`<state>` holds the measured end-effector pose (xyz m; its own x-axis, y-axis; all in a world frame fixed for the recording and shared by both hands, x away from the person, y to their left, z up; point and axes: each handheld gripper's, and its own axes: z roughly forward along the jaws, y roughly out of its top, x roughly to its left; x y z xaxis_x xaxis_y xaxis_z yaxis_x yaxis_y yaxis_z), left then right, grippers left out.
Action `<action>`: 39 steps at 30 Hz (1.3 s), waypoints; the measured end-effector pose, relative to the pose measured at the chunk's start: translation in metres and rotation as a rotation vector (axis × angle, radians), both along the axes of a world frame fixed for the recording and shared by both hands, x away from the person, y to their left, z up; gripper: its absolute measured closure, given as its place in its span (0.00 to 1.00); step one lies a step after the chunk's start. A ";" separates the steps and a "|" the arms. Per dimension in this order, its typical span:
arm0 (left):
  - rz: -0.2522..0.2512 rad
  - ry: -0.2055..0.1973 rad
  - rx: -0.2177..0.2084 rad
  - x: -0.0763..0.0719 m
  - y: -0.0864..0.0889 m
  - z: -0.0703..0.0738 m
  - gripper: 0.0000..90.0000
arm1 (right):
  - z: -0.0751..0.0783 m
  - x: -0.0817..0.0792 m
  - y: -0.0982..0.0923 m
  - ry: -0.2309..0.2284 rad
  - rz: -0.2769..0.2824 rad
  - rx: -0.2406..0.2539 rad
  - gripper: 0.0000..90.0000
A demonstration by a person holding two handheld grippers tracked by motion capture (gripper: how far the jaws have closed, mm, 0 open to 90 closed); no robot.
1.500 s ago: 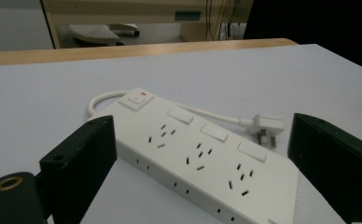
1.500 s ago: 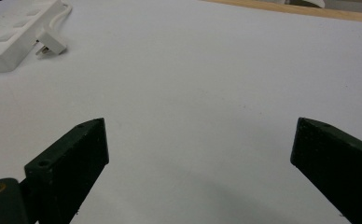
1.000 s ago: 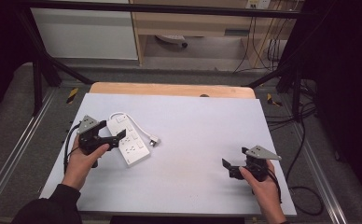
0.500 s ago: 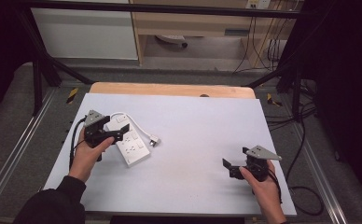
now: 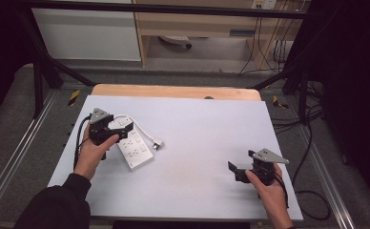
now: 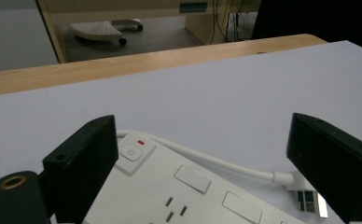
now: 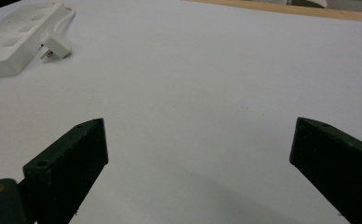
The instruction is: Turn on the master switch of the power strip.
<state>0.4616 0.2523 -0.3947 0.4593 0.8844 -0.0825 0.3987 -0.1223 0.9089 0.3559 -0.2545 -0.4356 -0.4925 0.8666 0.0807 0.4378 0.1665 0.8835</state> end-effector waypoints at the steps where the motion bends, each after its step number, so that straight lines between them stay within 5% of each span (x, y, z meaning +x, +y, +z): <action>1: 0.003 -0.002 0.002 0.002 0.000 0.000 0.10 | 0.000 0.000 0.000 -0.001 0.000 0.000 0.05; 13: 0.031 0.017 0.015 0.013 0.001 -0.007 0.11 | 0.000 0.000 -0.001 -0.001 -0.003 0.005 0.04; 21: 0.053 0.030 0.030 0.020 0.002 -0.011 0.20 | 0.001 0.000 -0.002 -0.003 -0.009 0.005 0.04; 39: 0.091 0.046 0.039 0.029 0.005 -0.015 0.71 | 0.001 0.000 -0.004 -0.008 -0.018 0.009 0.05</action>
